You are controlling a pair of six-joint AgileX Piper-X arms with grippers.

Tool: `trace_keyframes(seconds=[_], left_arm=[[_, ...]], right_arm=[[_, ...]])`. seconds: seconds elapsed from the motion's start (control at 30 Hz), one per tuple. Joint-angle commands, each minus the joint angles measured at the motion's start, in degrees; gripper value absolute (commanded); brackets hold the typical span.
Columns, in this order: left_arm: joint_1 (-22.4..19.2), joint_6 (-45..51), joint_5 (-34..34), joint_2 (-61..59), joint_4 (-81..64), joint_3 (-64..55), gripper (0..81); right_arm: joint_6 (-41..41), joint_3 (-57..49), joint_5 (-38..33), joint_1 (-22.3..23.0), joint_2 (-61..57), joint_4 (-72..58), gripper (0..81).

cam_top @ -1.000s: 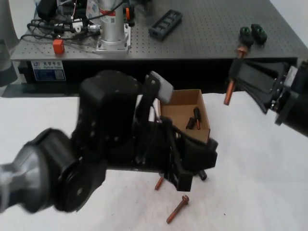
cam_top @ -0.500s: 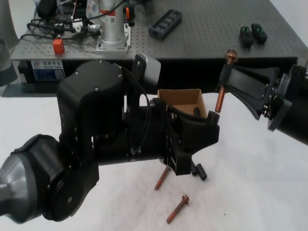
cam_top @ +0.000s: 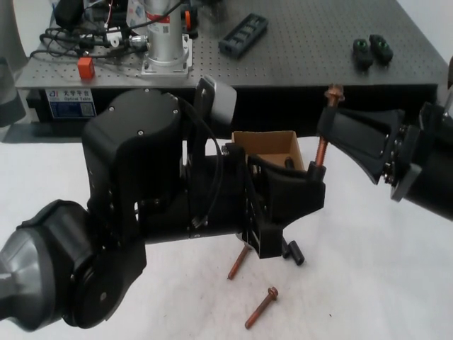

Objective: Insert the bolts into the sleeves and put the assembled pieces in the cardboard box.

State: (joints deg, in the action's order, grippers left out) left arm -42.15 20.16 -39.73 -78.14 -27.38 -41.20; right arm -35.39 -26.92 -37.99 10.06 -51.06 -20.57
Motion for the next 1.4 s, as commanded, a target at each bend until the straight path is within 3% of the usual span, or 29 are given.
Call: trace_keyframes(seconds=[0.0,0.13,0.27,0.33,0.4,0.57,0.73,0.87,1.17,1.37], left_arm=[[0.1,0.6,1.6,0.7,-2.0,-0.3,0.6],[0.1,0.5,2.2,0.7,-2.4,-0.3,0.6],[0.1,0.2,3.6,0.7,-3.2,-0.3,0.6],[0.1,0.2,5.0,0.7,-3.6,-0.3,0.6],[0.1,0.2,8.2,0.7,-3.6,-0.3,0.6],[1.6,2.1,27.0,-1.4,-2.3,-2.4,0.6],[6.7,7.8,27.5,-14.1,8.8,-16.3,0.6],[8.3,6.0,27.5,-28.5,27.1,-36.1,0.6],[8.4,-3.5,29.3,-56.4,60.8,-76.0,0.6],[8.4,-4.3,29.0,-62.1,66.4,-83.3,0.0]], right_arm=[[2.2,-0.1,-2.7,0.1,-0.1,0.1,5.2],[2.3,-0.1,-2.9,0.1,-0.1,0.1,1.6],[2.9,-0.1,-2.9,0.1,-0.1,0.1,32.5],[2.9,-0.1,-2.9,-0.2,-0.1,0.1,39.6],[2.9,-0.1,-2.9,-1.6,-0.1,0.1,37.0],[2.9,-0.1,-4.3,-8.5,1.5,3.3,34.6],[4.6,-0.1,-4.4,-15.2,4.9,13.2,34.6],[8.6,-0.1,-0.2,-18.0,6.9,20.6,34.6],[17.1,-0.1,7.4,-18.6,7.3,34.7,34.6],[21.7,-0.1,12.9,-18.6,7.1,39.6,34.6]])
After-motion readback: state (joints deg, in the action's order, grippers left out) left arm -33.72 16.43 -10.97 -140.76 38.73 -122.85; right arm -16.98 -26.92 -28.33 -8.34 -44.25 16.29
